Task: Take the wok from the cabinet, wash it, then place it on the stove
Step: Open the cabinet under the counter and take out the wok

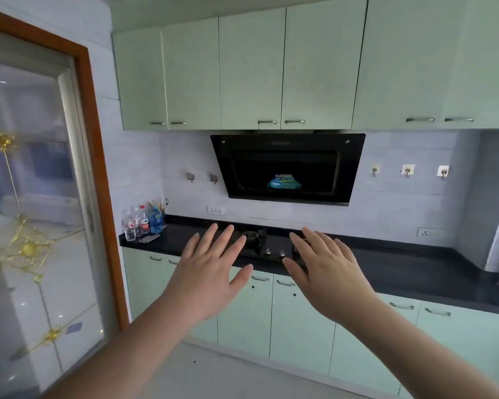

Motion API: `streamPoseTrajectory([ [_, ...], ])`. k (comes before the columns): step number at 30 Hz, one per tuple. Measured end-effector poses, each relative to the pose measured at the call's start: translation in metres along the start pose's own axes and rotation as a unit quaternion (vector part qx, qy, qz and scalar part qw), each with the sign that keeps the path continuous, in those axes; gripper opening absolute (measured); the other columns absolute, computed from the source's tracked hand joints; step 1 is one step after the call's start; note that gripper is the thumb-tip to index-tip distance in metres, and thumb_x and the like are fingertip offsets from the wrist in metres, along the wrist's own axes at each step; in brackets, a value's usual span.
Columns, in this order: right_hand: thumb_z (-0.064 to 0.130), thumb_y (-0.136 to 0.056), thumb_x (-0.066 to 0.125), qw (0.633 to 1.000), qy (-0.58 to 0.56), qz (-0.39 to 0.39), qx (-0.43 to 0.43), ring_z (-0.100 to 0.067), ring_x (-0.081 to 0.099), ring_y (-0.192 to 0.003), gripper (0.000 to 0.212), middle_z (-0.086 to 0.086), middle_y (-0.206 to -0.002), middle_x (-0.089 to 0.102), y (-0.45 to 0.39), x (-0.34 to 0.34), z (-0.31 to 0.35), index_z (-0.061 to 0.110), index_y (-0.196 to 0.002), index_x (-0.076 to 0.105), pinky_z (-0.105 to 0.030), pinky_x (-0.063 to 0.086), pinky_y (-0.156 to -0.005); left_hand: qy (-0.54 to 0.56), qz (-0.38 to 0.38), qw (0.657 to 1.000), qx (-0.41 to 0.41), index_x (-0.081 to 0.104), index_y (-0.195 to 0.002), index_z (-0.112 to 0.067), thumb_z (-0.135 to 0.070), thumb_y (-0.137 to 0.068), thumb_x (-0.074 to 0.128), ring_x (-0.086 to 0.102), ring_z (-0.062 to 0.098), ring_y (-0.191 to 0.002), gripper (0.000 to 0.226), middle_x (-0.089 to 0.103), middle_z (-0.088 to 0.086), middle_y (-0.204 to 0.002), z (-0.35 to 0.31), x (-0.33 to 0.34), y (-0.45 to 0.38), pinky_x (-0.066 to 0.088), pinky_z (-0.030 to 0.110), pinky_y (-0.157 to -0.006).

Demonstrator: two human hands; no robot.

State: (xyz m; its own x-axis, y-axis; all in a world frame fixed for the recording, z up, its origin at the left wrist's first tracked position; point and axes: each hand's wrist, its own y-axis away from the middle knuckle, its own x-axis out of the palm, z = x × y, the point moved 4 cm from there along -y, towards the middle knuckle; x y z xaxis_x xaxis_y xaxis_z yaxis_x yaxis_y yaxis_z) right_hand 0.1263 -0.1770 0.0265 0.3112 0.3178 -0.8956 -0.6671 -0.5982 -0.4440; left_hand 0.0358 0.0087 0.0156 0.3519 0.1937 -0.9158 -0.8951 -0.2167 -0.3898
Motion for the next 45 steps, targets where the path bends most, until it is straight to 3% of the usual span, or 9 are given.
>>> streamPoseTrajectory([
  [8,0.062,-0.094,0.009,1.0,-0.006,0.013,0.0,-0.015,0.01,-0.149,0.067,0.006,-0.162,0.013,-0.014,0.052,-0.087,0.032,-0.154,0.013,-0.036,0.008,-0.12,0.009,0.006,0.999,0.034,-0.006,-0.154,-0.039,-0.067,-0.086,-0.009,-0.009,0.012,-0.15,0.074,-0.005,-0.011,-0.164,-0.056,0.058,-0.043,-0.005,0.035,-0.119],
  [12,0.061,-0.095,0.01,0.999,-0.033,0.034,-0.001,-0.016,0.009,-0.149,0.067,0.005,-0.163,0.009,-0.027,0.083,-0.116,0.031,-0.155,0.005,-0.037,0.007,-0.122,-0.006,0.042,0.999,0.016,-0.002,-0.156,-0.037,-0.062,-0.096,0.007,-0.009,0.014,-0.15,0.065,-0.005,-0.009,-0.164,-0.075,0.082,-0.067,-0.003,0.037,-0.12],
  [17,0.063,-0.089,-0.001,0.997,-0.06,0.039,0.01,-0.016,0.011,-0.149,0.074,0.004,-0.163,0.011,-0.031,0.122,-0.136,0.03,-0.155,0.001,-0.036,0.009,-0.121,-0.048,0.067,0.996,0.032,0.029,-0.154,-0.026,-0.058,-0.098,0.014,0.019,0.024,-0.148,0.066,0.023,0.0,-0.161,-0.086,0.106,-0.063,0.018,0.047,-0.118],
  [19,0.063,-0.088,-0.002,0.995,-0.08,0.067,-0.002,-0.016,0.01,-0.149,0.075,0.003,-0.163,0.01,-0.03,0.14,-0.135,0.029,-0.155,0.001,-0.036,0.01,-0.121,-0.039,0.092,0.995,0.023,0.024,-0.155,-0.027,-0.059,-0.096,0.009,0.013,0.023,-0.15,0.068,0.017,-0.001,-0.162,-0.082,0.122,-0.061,0.01,0.044,-0.118],
  [25,0.06,-0.096,0.01,0.988,-0.114,0.105,-0.03,-0.016,0.005,-0.15,0.068,0.003,-0.164,0.006,-0.034,0.187,-0.122,0.028,-0.155,0.0,-0.035,0.006,-0.122,-0.011,0.128,0.991,-0.025,0.003,-0.156,-0.034,-0.063,-0.091,-0.005,-0.011,0.016,-0.15,0.072,-0.006,-0.009,-0.163,-0.077,0.167,-0.057,-0.004,0.039,-0.12],
  [29,0.058,-0.097,0.014,0.984,-0.128,0.119,-0.034,-0.017,0.003,-0.15,0.066,0.001,-0.164,0.005,-0.045,0.212,-0.103,0.028,-0.155,0.001,-0.034,0.003,-0.121,0.004,0.119,0.992,-0.046,0.007,-0.156,-0.034,-0.062,-0.094,-0.001,-0.004,0.016,-0.151,0.068,0.0,-0.009,-0.164,-0.067,0.176,-0.057,0.004,0.041,-0.121],
  [34,0.058,-0.097,0.012,0.983,-0.107,0.141,-0.058,-0.02,0.003,-0.151,0.067,0.0,-0.164,0.004,-0.073,0.244,-0.062,0.027,-0.155,0.003,-0.038,0.001,-0.121,0.003,0.123,0.99,-0.074,-0.007,-0.154,-0.038,-0.063,-0.091,-0.008,-0.015,0.015,-0.149,0.067,-0.012,-0.01,-0.163,-0.026,0.201,-0.072,-0.004,0.04,-0.12],
  [42,0.058,-0.096,0.012,0.982,-0.048,0.161,-0.085,-0.023,0.01,-0.15,0.065,-0.001,-0.163,0.012,-0.15,0.293,0.006,0.03,-0.155,0.009,-0.042,0.008,-0.121,0.029,0.118,0.987,-0.108,-0.007,-0.154,-0.039,-0.065,-0.085,-0.016,-0.014,0.017,-0.15,0.074,-0.01,-0.008,-0.164,0.067,0.255,-0.114,-0.005,0.044,-0.12],
  [45,0.059,-0.096,0.012,0.983,-0.03,0.166,-0.07,-0.024,0.013,-0.149,0.064,-0.001,-0.162,0.015,-0.175,0.309,0.019,0.03,-0.154,0.012,-0.043,0.012,-0.12,0.033,0.12,0.987,-0.103,-0.008,-0.154,-0.04,-0.064,-0.088,-0.015,-0.017,0.019,-0.149,0.071,-0.015,-0.007,-0.163,0.087,0.276,-0.128,-0.012,0.043,-0.117],
])
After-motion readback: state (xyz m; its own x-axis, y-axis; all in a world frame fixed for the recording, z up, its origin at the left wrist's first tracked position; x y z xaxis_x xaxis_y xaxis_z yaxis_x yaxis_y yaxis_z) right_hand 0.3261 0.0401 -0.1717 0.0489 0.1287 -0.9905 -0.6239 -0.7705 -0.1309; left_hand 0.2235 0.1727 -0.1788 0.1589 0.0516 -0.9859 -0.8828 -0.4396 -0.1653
